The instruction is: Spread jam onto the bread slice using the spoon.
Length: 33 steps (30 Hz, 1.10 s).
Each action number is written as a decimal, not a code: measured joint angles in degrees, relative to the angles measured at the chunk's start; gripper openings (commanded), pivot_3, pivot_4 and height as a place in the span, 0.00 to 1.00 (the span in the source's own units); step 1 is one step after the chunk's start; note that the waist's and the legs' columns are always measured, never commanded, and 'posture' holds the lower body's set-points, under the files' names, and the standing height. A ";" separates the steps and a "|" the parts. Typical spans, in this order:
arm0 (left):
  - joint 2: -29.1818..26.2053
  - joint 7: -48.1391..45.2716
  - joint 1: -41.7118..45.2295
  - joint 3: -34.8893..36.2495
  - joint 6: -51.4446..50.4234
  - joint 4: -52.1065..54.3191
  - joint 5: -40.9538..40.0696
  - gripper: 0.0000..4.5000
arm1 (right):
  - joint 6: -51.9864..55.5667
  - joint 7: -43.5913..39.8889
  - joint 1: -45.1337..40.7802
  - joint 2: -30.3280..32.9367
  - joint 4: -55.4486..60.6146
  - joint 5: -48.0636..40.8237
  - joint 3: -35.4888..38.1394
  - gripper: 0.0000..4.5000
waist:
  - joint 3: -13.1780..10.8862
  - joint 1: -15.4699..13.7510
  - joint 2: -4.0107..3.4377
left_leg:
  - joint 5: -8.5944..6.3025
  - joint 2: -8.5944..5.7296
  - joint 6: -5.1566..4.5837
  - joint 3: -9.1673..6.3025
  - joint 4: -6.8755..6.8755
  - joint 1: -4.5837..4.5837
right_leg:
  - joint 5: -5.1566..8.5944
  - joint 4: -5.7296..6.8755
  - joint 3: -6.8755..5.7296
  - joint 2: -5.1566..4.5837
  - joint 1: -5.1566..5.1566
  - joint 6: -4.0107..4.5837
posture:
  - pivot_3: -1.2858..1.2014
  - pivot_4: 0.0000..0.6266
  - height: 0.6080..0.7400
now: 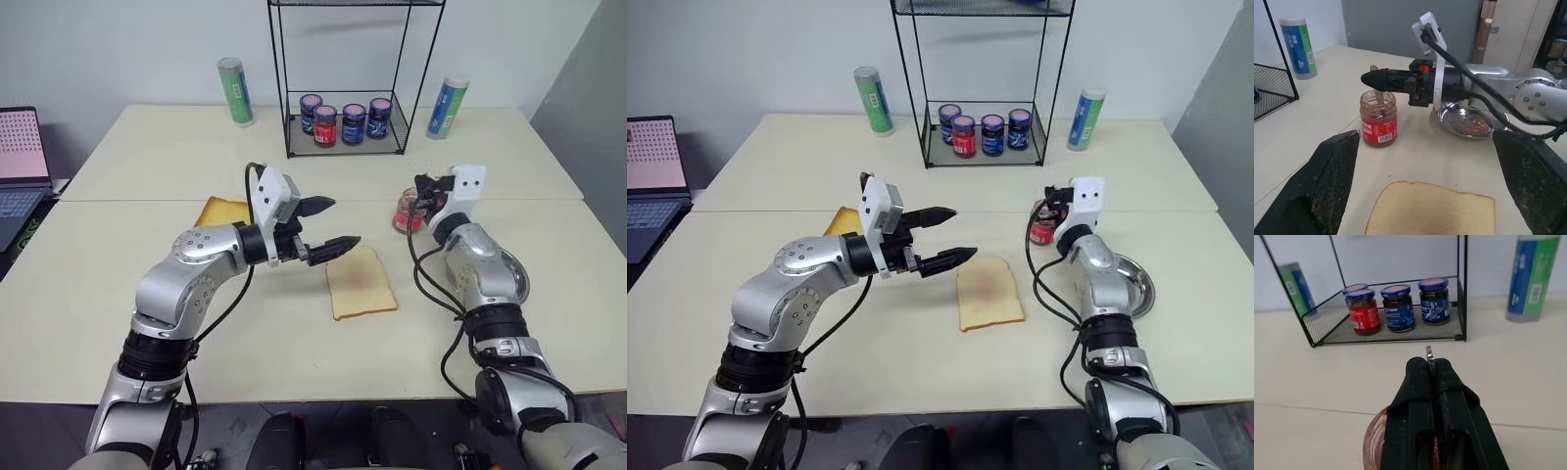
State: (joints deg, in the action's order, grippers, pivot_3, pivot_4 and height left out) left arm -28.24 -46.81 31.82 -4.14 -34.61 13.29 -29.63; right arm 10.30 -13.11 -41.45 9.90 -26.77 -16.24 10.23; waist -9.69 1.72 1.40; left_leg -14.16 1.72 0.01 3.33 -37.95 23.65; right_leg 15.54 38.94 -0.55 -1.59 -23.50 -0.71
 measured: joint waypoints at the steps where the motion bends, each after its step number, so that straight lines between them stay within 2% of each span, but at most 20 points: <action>1: -0.02 0.00 0.00 0.00 0.00 0.00 0.00 1.00 | 0.89 0.45 -0.26 -0.27 0.04 -0.82 0.49 0.01 | 0.00 0.00 0.00 | 0.00 0.00 0.00 0.00 0.00 0.00 | 0.00 0.00 0.00 0.00 0.00 0.00 | 0.52 0.24 1.00; 8: -0.07 0.03 0.00 0.01 0.00 0.00 0.00 1.00 | 7.96 4.02 -2.20 -2.04 0.40 -7.08 6.66 0.01 | 0.00 0.01 0.00 | 0.00 0.00 0.00 0.00 0.01 0.01 | 0.00 0.01 0.00 -0.01 -0.01 0.00 | 0.52 0.24 1.00; 16: -0.06 0.10 0.00 0.00 0.00 0.00 0.00 1.00 | 11.51 7.20 -3.67 -2.74 0.60 -10.89 10.23 0.01 | -0.01 0.00 -0.01 | 0.00 0.00 -0.01 0.01 0.01 0.02 | 0.00 0.00 0.02 -0.01 -0.02 0.00 | 0.52 0.24 1.00; 33: -0.07 0.03 0.01 0.01 0.00 0.00 0.00 1.00 | 13.93 10.92 -5.71 -2.87 0.67 -15.85 13.73 0.01 | -0.01 0.00 -0.01 | -0.01 -0.01 -0.01 0.01 0.02 0.07 | 0.00 -0.01 0.01 -0.01 -0.06 0.00 | 0.52 0.24 1.00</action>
State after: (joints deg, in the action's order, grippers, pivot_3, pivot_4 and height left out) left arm -28.31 -46.78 31.82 -4.14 -34.61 13.28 -29.63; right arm 24.23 -2.19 -47.16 7.03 -26.10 -32.08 23.96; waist -9.71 1.72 1.38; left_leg -14.17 1.71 0.00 3.34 -37.93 23.72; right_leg 15.54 38.93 -0.54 -1.60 -23.56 -0.71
